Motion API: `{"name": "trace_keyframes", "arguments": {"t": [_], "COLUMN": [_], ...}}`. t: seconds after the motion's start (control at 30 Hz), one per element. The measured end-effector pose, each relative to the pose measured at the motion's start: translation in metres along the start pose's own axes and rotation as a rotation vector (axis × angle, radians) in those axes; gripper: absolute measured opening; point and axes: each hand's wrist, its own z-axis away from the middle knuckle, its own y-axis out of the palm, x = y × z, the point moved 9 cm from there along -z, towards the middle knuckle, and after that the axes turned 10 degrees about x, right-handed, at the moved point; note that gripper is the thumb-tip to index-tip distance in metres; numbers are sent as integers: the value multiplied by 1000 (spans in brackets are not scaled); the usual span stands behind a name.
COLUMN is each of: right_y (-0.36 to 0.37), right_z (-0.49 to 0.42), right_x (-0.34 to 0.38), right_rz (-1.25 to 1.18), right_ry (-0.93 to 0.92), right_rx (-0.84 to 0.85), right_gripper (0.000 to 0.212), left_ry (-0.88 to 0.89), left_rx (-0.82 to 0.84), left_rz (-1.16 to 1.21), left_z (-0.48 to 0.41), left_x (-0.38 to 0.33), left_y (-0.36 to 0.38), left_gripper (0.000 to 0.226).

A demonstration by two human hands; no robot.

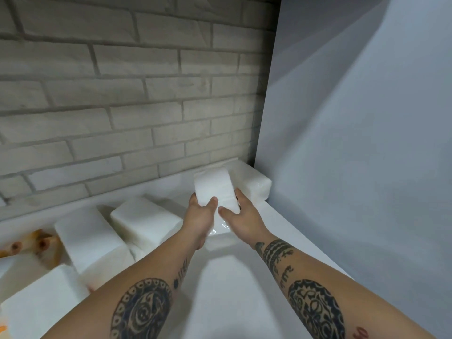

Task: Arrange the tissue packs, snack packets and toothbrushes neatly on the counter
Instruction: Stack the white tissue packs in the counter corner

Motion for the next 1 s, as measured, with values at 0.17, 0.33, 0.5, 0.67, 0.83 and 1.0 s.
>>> {"name": "trace_keyframes", "arguments": {"t": [0.17,0.33,0.5,0.67,0.83,1.0], "right_y": [-4,2,1,-8,-13,-15], "right_z": [-15,-38,-63,-91,-94,-104], "right_x": [-32,-67,-92,-90,-72,-74], "right_rz": [74,111,175,334,645,915], "right_ry": [36,89,85,-11,-237,-310], "right_rx": [-6,71,79,22,-142,-2], "right_gripper": [84,76,66,53,35,58], "left_ry": [-88,-198,-303,-275,-296,-323], "left_rx": [-31,-78,-74,-87,-91,-103], "left_rz": [-17,-90,-130,-211,-195,-154], "left_z": [-24,-44,-66,-82,-104,-122], "left_x": [28,58,83,82,81,74], "left_y": [7,12,15,14,18,22], "left_gripper": [33,66,74,68,68,63]}}
